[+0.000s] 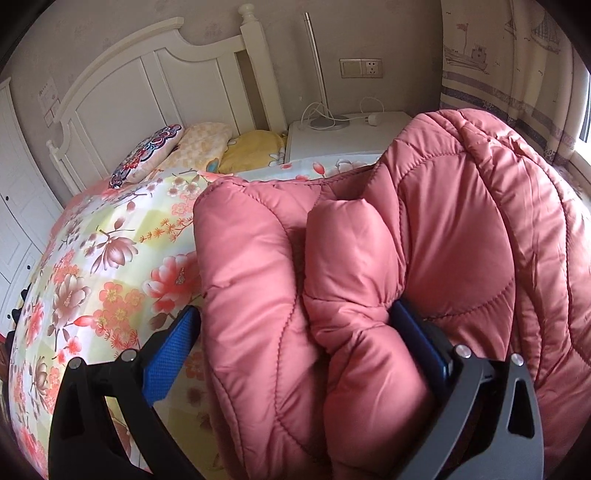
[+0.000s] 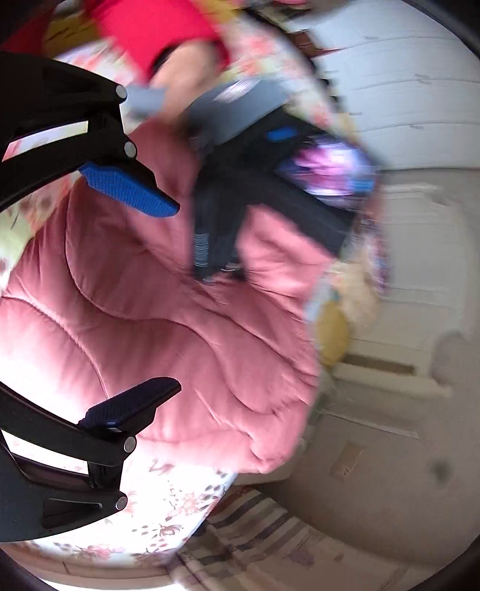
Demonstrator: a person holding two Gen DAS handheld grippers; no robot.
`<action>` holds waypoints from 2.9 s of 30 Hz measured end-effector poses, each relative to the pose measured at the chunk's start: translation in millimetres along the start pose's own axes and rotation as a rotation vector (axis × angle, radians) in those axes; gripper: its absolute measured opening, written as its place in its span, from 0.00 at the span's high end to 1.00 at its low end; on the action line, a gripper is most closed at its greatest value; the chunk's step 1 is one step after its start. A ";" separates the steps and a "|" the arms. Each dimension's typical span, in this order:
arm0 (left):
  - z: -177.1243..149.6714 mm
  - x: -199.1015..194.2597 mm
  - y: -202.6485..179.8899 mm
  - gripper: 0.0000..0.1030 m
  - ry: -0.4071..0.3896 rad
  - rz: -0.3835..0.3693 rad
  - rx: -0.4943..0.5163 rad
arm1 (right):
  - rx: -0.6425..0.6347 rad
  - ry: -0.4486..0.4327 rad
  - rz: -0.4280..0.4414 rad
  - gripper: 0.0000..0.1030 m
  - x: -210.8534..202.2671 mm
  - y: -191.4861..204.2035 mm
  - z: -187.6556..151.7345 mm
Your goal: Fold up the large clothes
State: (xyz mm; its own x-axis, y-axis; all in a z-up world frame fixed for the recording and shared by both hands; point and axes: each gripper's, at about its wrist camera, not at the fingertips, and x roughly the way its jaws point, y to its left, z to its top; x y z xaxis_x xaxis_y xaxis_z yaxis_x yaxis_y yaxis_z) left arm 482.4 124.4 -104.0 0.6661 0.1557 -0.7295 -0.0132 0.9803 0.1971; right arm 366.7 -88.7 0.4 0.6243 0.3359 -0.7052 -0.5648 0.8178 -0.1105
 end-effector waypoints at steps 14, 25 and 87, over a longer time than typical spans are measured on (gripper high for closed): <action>-2.6 -42.2 51.0 0.02 -0.081 0.056 -0.054 | -0.116 0.090 0.024 0.14 63.7 47.1 12.8; -14.3 -85.7 71.3 0.02 -0.103 0.200 -0.105 | -0.123 0.069 -0.059 0.12 81.6 60.4 -3.1; -66.6 -40.7 72.6 0.02 0.062 0.158 -0.175 | -0.179 0.287 -0.172 0.05 186.5 31.5 104.0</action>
State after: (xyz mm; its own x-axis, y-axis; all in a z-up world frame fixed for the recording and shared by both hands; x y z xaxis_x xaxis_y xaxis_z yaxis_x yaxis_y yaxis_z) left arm 404.6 197.3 -103.7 0.5985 0.3106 -0.7384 -0.2466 0.9485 0.1991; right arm 521.5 48.4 -61.7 0.5555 0.0354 -0.8308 -0.5664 0.7476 -0.3468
